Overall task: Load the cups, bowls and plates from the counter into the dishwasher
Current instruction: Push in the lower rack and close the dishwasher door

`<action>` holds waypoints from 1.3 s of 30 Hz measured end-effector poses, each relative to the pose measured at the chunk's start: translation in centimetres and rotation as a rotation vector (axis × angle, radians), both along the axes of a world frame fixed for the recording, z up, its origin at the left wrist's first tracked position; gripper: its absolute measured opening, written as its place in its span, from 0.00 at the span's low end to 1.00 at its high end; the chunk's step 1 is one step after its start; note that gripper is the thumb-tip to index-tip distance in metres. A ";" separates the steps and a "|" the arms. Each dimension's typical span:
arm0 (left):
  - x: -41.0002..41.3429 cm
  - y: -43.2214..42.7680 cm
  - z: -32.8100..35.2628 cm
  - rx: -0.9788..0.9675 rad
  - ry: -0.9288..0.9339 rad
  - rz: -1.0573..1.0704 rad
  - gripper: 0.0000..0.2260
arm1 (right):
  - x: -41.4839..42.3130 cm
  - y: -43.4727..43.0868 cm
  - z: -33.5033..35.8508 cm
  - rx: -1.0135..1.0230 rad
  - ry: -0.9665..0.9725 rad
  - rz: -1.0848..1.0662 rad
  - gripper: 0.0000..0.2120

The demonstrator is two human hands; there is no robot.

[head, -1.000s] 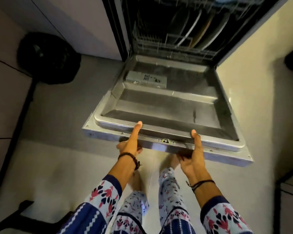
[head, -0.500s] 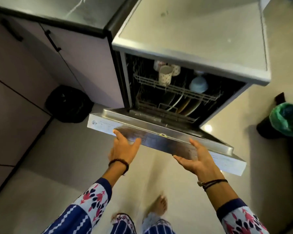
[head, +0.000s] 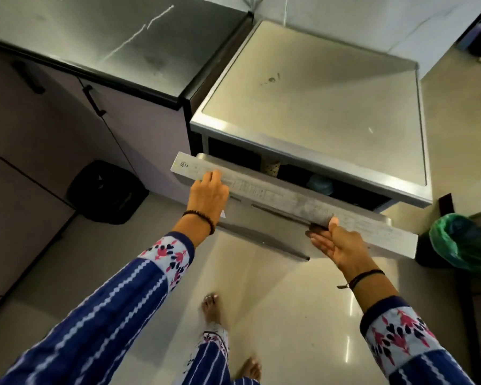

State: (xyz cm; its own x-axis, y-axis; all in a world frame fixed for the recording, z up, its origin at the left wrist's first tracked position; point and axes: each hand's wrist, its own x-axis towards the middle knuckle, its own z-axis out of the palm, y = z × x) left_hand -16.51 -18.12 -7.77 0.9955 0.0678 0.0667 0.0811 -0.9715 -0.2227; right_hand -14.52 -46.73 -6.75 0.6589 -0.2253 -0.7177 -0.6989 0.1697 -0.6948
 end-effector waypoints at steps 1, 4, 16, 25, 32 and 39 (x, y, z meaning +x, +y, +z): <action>1.5 0.2 0.9 -0.017 -0.005 -0.026 0.12 | 0.4 0.0 0.4 -0.106 -0.027 0.068 0.17; 5.1 0.9 2.5 -0.076 -0.005 -0.076 0.17 | 1.5 0.1 1.5 -0.533 -0.211 0.278 0.16; 12.0 4.5 5.6 -0.028 0.018 -0.388 0.22 | 8.6 3.4 1.5 -1.203 -0.724 0.910 0.45; 12.8 5.3 3.1 -0.240 -0.043 -0.319 0.47 | 9.4 4.1 2.5 -1.308 -0.675 0.817 0.38; 13.5 4.7 2.5 -0.272 -0.096 -0.277 0.36 | 10.1 5.0 2.5 -1.477 -0.730 0.746 0.19; 14.4 5.2 2.2 -0.153 -0.127 -0.372 0.34 | 10.6 4.4 1.7 -1.555 -0.734 0.773 0.17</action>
State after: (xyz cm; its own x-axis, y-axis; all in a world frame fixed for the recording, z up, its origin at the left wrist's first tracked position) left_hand -2.09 -12.94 -5.57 0.9386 -0.2759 0.2073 -0.2639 -0.9609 -0.0840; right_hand -3.91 -42.28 -5.03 0.9596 0.1465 0.2401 0.1642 -0.9849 -0.0554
